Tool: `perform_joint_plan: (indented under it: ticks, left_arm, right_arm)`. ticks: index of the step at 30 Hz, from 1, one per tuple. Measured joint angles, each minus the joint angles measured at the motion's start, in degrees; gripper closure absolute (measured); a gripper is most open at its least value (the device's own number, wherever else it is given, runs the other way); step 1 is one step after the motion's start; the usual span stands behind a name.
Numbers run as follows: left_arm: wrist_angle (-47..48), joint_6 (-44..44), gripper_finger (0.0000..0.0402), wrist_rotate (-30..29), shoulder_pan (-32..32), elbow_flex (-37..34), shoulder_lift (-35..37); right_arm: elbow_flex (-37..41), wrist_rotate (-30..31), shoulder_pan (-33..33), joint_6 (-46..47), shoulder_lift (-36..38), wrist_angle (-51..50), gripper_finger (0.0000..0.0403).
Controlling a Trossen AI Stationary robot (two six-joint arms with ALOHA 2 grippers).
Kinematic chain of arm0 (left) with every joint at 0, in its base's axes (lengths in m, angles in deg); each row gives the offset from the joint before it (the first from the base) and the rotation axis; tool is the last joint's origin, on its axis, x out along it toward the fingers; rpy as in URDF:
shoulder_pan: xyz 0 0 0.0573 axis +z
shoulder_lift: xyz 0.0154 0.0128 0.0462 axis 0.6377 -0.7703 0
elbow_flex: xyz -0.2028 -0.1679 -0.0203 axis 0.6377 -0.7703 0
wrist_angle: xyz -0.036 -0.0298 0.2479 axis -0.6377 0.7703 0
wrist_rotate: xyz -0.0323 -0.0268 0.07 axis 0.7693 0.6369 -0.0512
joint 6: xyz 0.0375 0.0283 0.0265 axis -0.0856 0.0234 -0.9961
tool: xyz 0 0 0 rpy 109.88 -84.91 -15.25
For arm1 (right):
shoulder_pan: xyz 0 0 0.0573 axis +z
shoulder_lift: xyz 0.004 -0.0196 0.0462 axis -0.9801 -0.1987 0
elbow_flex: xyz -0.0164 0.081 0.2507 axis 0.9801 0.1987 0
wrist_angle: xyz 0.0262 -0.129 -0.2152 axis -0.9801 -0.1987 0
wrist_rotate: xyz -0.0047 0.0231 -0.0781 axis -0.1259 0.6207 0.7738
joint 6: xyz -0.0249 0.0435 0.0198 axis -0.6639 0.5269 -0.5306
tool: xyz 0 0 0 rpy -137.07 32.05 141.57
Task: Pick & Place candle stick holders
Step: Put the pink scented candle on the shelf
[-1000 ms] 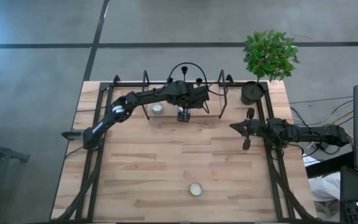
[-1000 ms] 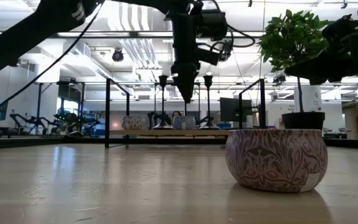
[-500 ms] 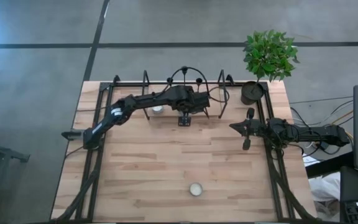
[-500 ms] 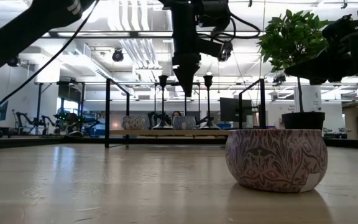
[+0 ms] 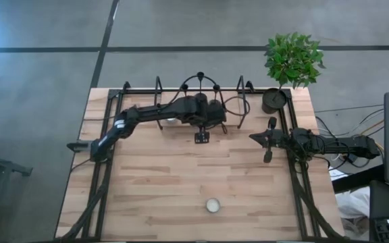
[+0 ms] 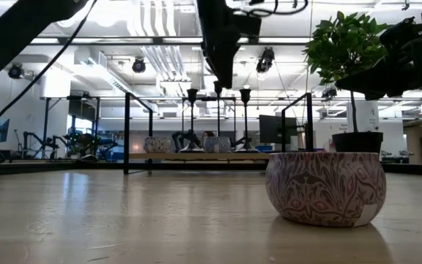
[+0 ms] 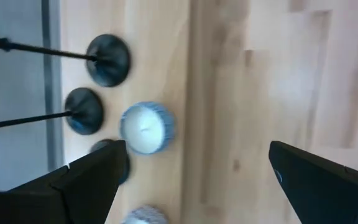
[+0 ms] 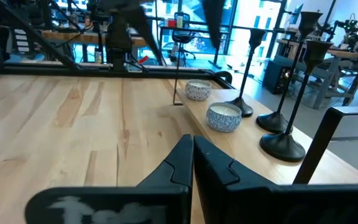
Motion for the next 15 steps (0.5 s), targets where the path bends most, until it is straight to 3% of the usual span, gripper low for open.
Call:
perform_joint_plan:
  ticks: [15]
  left_arm:
    - [-4.2,8.1,0.0003,0.4,-8.1,-0.6,6.2]
  right_arm:
    - [0.0,0.0,0.0,0.0,0.0,0.0,0.0394]
